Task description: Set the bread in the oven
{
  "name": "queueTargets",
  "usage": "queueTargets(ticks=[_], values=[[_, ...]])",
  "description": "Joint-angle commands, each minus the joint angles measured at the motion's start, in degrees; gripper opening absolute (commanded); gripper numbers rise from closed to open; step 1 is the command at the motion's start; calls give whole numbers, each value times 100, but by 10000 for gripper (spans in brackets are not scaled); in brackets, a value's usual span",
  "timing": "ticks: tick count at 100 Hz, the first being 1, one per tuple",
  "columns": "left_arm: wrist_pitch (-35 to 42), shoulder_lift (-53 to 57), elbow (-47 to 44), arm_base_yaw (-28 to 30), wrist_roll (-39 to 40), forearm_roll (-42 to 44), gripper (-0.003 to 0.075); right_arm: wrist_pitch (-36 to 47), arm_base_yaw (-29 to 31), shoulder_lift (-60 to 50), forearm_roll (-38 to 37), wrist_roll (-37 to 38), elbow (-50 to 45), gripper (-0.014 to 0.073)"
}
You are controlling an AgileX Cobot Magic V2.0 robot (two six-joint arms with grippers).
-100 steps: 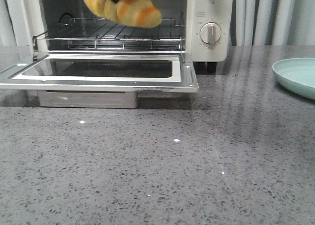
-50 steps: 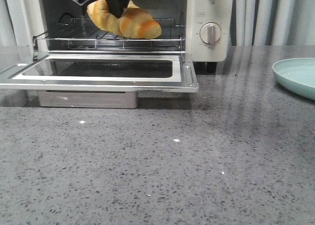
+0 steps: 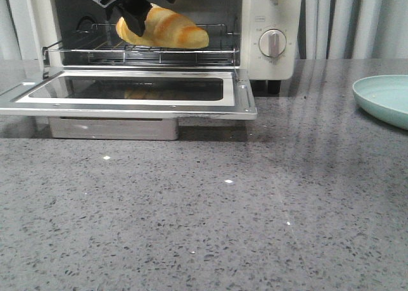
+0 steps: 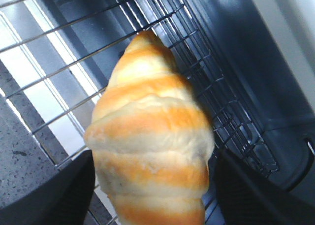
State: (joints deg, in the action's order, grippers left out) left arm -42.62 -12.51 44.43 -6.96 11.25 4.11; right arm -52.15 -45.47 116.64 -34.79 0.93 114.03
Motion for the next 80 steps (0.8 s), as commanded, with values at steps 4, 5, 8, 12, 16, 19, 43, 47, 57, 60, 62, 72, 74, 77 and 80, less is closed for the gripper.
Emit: queueTargets(ticks=[4, 5, 8, 12, 16, 19, 43, 47, 57, 60, 62, 72, 74, 77, 80], values=[[320, -80, 170, 4, 49, -45, -21, 110, -35, -384, -249, 39, 311, 466], [296, -80, 170, 4, 49, -45, -21, 82, -47, -384, -249, 39, 340, 466], [235, -80, 170, 4, 49, -45, -21, 15, -79, -384, -249, 39, 386, 466], [145, -80, 170, 4, 49, -45, -21, -94, -128, -384, -249, 71, 492, 466], [36, -80, 170, 4, 49, -45, -21, -201, -195, -384, -249, 129, 605, 466], [-28, -80, 170, 4, 49, -45, -21, -303, -249, -384, -249, 143, 685, 466], [44, 404, 170, 4, 49, -10, -21, -764, -837, -508, -249, 143, 1070, 466], [44, 539, 155, 4, 49, -1, -21, -865, -938, -535, -249, 143, 1081, 466], [6, 859, 65, 4, 49, -1, -21, -1220, -1168, -656, -249, 227, 1094, 466], [6, 966, 24, 4, 49, -1, -21, -1337, -1241, -700, -249, 257, 1094, 465], [6, 1003, -15, 4, 49, -1, -21, -1437, -1283, -714, -249, 277, 1094, 464], [31, 1207, -287, 4, 49, -1, -21, -1856, -1430, -835, -249, 287, 1094, 429], [50, 1219, -333, 4, 49, -16, -21, -1931, -1464, -873, -249, 287, 1094, 416], [136, 1276, -460, 4, 49, -55, -21, -2043, -1484, -919, -238, 287, 1094, 393], [289, 1307, -576, 4, 49, -132, -21, -2121, -1510, -973, -214, 287, 1094, 377]])
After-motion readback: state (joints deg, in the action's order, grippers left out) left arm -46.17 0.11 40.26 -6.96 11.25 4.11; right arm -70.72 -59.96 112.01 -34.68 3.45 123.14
